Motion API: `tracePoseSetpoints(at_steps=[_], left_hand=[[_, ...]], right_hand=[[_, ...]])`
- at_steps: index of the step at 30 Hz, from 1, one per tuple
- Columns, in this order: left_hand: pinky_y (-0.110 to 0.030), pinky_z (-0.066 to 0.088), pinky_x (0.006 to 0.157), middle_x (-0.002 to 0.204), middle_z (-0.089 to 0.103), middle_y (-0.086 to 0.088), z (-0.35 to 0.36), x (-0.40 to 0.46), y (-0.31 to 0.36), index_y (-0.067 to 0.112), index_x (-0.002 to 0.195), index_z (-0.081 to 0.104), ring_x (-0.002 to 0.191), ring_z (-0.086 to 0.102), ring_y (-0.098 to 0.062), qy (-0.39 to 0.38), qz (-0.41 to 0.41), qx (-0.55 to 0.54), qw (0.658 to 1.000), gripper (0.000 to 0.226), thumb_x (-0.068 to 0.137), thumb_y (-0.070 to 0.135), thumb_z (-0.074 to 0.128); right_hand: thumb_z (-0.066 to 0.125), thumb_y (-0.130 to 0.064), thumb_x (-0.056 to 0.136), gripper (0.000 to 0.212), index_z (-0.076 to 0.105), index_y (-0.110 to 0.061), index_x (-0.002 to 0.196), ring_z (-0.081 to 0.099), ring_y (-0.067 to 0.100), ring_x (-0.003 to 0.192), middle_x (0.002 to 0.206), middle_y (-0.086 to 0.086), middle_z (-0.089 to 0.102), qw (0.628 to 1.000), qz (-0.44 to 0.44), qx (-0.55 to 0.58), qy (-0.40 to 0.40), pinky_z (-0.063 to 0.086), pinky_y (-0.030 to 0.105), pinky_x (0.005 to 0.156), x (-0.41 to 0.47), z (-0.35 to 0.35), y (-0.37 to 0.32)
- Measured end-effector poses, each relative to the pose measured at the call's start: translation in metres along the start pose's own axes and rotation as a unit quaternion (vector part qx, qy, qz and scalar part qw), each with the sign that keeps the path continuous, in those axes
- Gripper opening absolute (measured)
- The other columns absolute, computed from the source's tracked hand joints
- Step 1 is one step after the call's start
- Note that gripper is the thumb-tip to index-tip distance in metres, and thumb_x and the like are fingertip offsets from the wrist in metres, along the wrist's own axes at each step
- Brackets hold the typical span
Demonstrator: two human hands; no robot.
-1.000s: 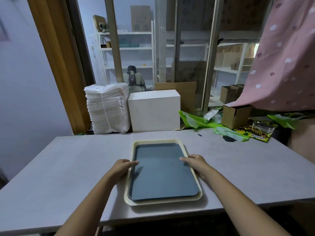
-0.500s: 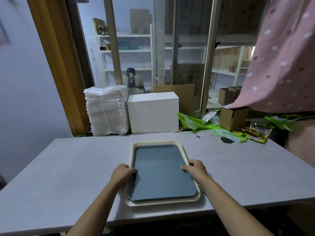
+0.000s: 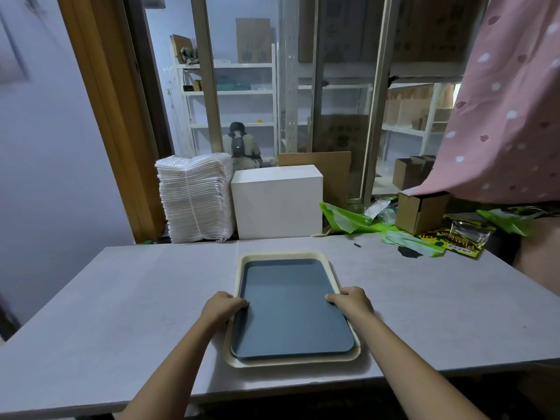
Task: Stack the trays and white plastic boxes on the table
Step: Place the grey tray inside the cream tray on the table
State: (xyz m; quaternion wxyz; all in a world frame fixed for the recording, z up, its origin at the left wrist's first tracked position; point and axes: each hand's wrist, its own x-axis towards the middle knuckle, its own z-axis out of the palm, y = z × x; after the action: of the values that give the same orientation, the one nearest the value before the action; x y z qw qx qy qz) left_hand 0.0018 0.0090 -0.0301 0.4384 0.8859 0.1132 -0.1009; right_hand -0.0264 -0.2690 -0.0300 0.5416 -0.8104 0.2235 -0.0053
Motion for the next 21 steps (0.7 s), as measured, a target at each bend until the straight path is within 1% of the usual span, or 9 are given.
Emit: tracePoseSetpoints(at_steps=[2,4,5,8,10,13,15,17,21], left_hand=[[-0.022,0.033,0.051,0.062,0.045,-0.002,-0.001,-0.003,0.002,0.013,0.063,0.049,0.057,0.043,-0.014,-0.01,0.005,0.008,1.0,0.036,0.083,0.039,0.065],[-0.021,0.03,0.052,0.06,0.041,-0.001,-0.004,-0.005,0.001,0.013,0.065,0.048,0.056,0.04,-0.012,-0.039,0.005,0.012,0.999,0.041,0.08,0.046,0.068],[-0.022,0.03,0.053,0.059,0.04,-0.001,-0.007,-0.005,0.001,0.013,0.066,0.048,0.055,0.039,-0.013,-0.055,0.001,0.019,0.998,0.043,0.077,0.048,0.071],[-0.021,0.032,0.052,0.061,0.046,-0.002,-0.01,-0.006,0.003,0.012,0.068,0.052,0.056,0.042,-0.013,-0.075,-0.028,0.037,0.996,0.041,0.073,0.044,0.077],[-0.021,0.036,0.054,0.067,0.051,-0.003,-0.01,-0.005,0.006,0.012,0.07,0.053,0.061,0.046,-0.013,-0.076,-0.04,0.037,0.996,0.038,0.074,0.041,0.077],[-0.022,0.039,0.057,0.072,0.054,-0.004,-0.005,-0.004,0.007,0.012,0.072,0.053,0.065,0.049,-0.014,-0.061,-0.049,0.044,0.996,0.038,0.074,0.042,0.077],[-0.023,0.036,0.054,0.068,0.054,-0.002,0.0,-0.003,0.004,0.013,0.067,0.052,0.064,0.049,-0.015,-0.018,-0.031,0.06,0.998,0.041,0.074,0.046,0.075],[-0.026,0.035,0.053,0.066,0.055,0.0,0.005,-0.004,0.002,0.014,0.064,0.05,0.065,0.052,-0.015,0.027,-0.008,0.076,0.997,0.045,0.074,0.052,0.073],[-0.026,0.038,0.056,0.069,0.059,0.0,0.008,-0.008,0.002,0.015,0.066,0.052,0.068,0.056,-0.015,0.048,-0.003,0.07,0.996,0.047,0.072,0.057,0.071]], right_hand=[[0.075,-0.026,0.074,0.02,0.066,-0.009,0.071,0.071,0.023,0.079,0.079,0.005,0.072,0.999,0.011,0.023,-0.039,0.057,0.034,0.072,-0.002,-0.005,-0.003],[0.077,-0.019,0.076,0.018,0.066,-0.005,0.081,0.066,0.018,0.072,0.078,0.003,0.068,0.996,0.021,0.041,-0.081,0.055,0.028,0.063,-0.005,-0.009,-0.009],[0.076,-0.015,0.077,0.017,0.066,-0.004,0.085,0.065,0.017,0.071,0.079,0.005,0.068,0.994,0.019,0.039,-0.096,0.054,0.027,0.062,-0.006,-0.01,-0.009],[0.076,-0.008,0.076,0.022,0.062,-0.006,0.094,0.068,0.026,0.088,0.098,0.012,0.069,0.994,0.006,0.019,-0.11,0.057,0.036,0.08,-0.006,-0.008,-0.007],[0.074,-0.007,0.078,0.026,0.058,-0.007,0.099,0.067,0.03,0.096,0.102,0.013,0.068,0.994,0.004,0.023,-0.109,0.056,0.038,0.082,-0.005,-0.004,-0.006],[0.074,-0.013,0.079,0.017,0.058,-0.015,0.084,0.068,0.029,0.092,0.092,0.006,0.068,0.996,-0.002,0.028,-0.084,0.057,0.042,0.084,-0.003,0.001,-0.001],[0.076,-0.018,0.077,0.019,0.057,-0.02,0.077,0.069,0.029,0.089,0.091,0.006,0.069,0.997,-0.002,0.02,-0.068,0.058,0.045,0.085,0.001,0.003,0.001],[0.077,-0.016,0.076,0.019,0.058,-0.016,0.077,0.069,0.03,0.089,0.091,0.009,0.07,0.997,0.008,0.027,-0.071,0.058,0.045,0.084,0.003,0.003,-0.001],[0.078,-0.009,0.075,0.02,0.059,-0.009,0.076,0.068,0.032,0.088,0.087,0.012,0.068,0.997,0.024,0.033,-0.07,0.058,0.045,0.084,0.006,0.003,-0.007]])
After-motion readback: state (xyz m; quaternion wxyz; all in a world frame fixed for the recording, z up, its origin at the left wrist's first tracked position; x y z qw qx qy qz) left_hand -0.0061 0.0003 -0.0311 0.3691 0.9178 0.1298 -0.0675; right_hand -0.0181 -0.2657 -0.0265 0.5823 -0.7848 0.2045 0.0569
